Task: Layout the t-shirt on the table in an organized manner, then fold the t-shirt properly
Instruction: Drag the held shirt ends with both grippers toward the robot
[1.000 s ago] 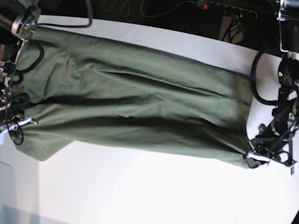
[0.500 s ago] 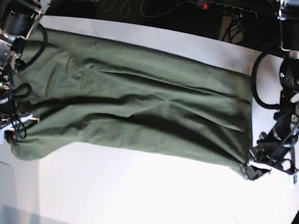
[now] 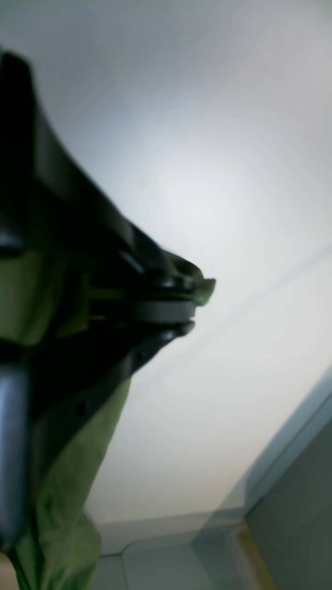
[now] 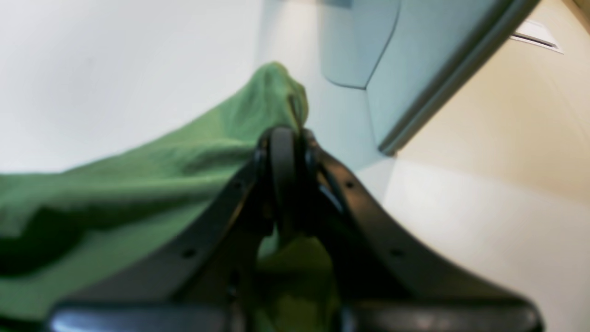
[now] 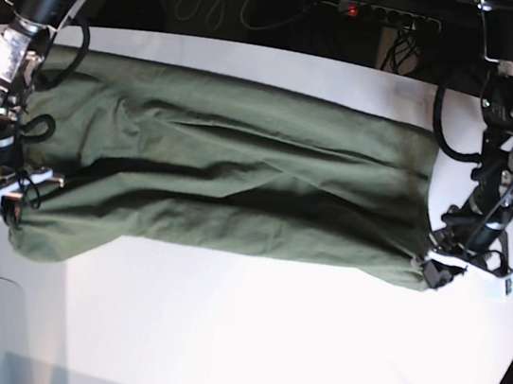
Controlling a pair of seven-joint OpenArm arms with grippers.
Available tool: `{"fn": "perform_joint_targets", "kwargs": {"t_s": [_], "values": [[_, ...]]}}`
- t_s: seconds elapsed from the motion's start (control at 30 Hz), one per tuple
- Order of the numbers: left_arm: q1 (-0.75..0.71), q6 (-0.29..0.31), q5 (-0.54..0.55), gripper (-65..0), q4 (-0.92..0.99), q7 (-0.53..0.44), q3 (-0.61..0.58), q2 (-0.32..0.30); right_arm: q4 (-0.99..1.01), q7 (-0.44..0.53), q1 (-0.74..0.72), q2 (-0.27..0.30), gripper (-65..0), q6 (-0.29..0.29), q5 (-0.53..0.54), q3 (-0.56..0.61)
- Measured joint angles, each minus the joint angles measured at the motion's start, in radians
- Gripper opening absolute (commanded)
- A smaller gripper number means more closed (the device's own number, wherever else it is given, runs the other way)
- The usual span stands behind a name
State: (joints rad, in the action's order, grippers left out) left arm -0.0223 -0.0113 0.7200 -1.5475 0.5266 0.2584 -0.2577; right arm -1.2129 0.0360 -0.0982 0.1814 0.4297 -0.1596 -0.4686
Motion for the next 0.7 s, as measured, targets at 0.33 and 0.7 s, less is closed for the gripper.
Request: {"fn": "perform_joint_targets", "kwargs": {"t_s": [0.33, 0.7], "values": [[-0.084, 0.003, -0.001, -65.0, 0.013, -0.003, 0.04, 0.008, 0.001, 0.005, 0.051, -0.025, -65.0, 0.001, 0.0, -0.002], [-0.089, 0.003, -0.004, -52.8, 0.138, 0.001, 0.038, 0.039, 0.006, 0.005, 0.055, -0.045, -65.0, 0.001, 0.0, 0.0]]}}
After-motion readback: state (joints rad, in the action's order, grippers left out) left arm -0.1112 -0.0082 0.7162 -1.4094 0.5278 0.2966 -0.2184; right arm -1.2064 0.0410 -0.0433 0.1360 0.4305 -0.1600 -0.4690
